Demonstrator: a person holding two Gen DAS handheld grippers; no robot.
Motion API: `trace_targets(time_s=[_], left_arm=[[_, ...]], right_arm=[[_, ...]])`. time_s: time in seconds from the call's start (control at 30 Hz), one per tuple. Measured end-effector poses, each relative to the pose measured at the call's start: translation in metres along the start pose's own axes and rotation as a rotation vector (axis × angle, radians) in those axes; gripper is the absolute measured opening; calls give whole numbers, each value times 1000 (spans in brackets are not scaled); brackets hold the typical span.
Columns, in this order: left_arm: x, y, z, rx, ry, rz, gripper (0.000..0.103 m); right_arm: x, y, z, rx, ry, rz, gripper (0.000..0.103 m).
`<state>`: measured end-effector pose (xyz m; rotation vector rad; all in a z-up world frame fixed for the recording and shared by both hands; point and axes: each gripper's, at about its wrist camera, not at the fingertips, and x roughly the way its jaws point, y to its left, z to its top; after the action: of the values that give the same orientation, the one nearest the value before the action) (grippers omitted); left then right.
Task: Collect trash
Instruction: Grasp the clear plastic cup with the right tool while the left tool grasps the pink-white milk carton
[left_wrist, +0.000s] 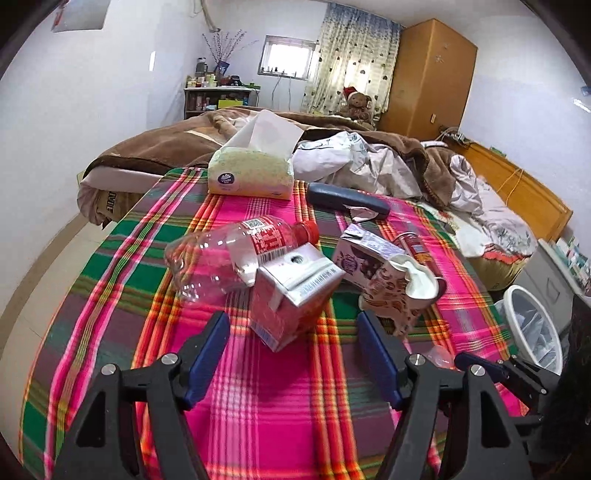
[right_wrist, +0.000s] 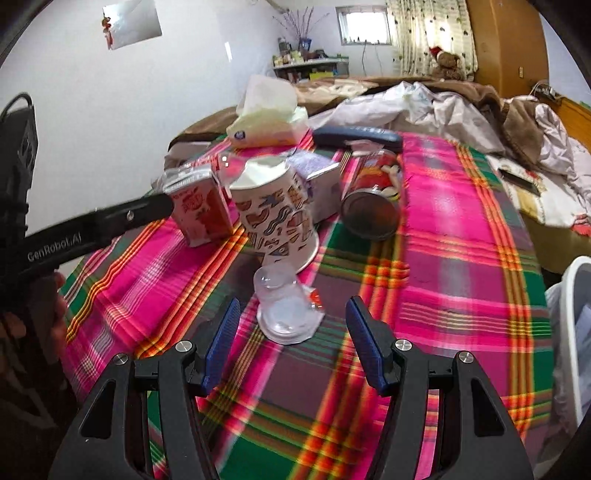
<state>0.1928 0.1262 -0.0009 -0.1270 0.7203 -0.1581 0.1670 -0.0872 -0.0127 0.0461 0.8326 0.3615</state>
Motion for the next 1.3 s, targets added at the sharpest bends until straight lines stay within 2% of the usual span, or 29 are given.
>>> trace_targets(time_s=[0.2, 0.33, 0.5, 0.6, 0.77, 0.9, 0.93, 1.0, 1.07, 1.13, 1.3], left_arm=[[16, 2, 10, 48, 17, -8, 73], [26, 2, 14, 58, 33, -27, 73], [40, 4, 15, 72, 51, -20, 73], [38, 2, 15, 81, 33, -52, 73], [40, -5, 13, 77, 61, -103, 72], [39, -14, 10, 111, 81, -123, 54], [41, -15, 10, 115, 92, -126, 53], [44, -14, 10, 110, 101, -135, 54], [46, -11, 12, 109, 95, -100, 55], [46, -9, 15, 99, 79, -82, 65], [53, -9, 17, 91, 88, -91, 65]], right_arm=[[6, 5, 3, 7, 21, 7, 60], [11, 5, 4, 12, 40, -8, 44], [14, 4, 5, 20, 51, -20, 33], [12, 2, 6, 27, 51, -26, 33], [11, -3, 7, 42, 43, -49, 32], [9, -8, 8, 59, 36, -68, 32], [9, -9, 7, 67, 36, -72, 32], [9, -10, 8, 71, 37, -76, 32], [10, -11, 9, 73, 38, -80, 32], [11, -11, 10, 76, 37, -84, 32], [14, -12, 11, 77, 40, -78, 32]])
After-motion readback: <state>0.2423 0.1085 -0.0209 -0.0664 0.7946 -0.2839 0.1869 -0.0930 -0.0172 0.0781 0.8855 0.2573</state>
